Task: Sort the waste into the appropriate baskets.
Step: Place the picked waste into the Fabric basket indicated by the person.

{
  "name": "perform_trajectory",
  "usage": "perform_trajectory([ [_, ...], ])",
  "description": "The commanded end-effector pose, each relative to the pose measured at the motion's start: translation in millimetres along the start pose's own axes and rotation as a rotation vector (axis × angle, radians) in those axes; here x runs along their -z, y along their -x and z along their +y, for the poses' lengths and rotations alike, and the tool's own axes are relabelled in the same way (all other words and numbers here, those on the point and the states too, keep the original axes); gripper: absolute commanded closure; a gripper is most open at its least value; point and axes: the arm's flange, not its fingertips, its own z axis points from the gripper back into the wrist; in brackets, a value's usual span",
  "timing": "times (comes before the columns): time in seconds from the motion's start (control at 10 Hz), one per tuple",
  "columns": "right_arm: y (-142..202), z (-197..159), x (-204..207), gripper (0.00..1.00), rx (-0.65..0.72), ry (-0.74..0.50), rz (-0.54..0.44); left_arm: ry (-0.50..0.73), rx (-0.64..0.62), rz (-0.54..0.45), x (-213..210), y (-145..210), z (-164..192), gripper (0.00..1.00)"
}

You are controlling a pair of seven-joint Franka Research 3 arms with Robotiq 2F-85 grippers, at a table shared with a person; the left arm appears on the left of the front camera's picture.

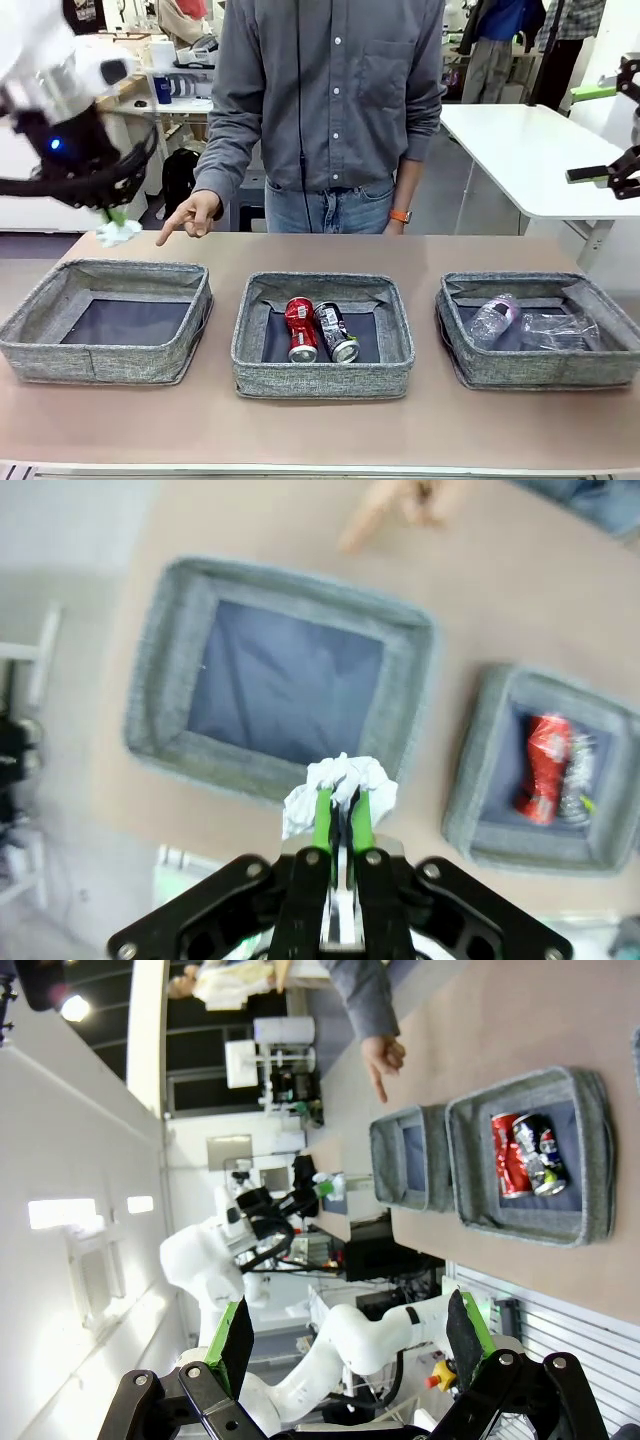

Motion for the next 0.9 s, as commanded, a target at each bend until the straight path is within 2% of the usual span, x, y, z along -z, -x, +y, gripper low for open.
perform_trajectory([
  [0.0,-2.1,2.0,1.8,0.00,-0.005,-0.015,-0.016,-0.060,-0.070,-0.049,26.9,6.8,0.3,0.97],
  [0.7,-2.1,2.0,1.8,0.00,-0.005,-0.015,-0.016,-0.066,-0.004,0.024,38.3,13.3,-2.6,0.97],
  [0.8,-2.1,2.0,1.8,0.00,-0.005,-0.015,-0.016,-0.045,0.021,0.026,36.9,14.4,-4.8,0.39],
])
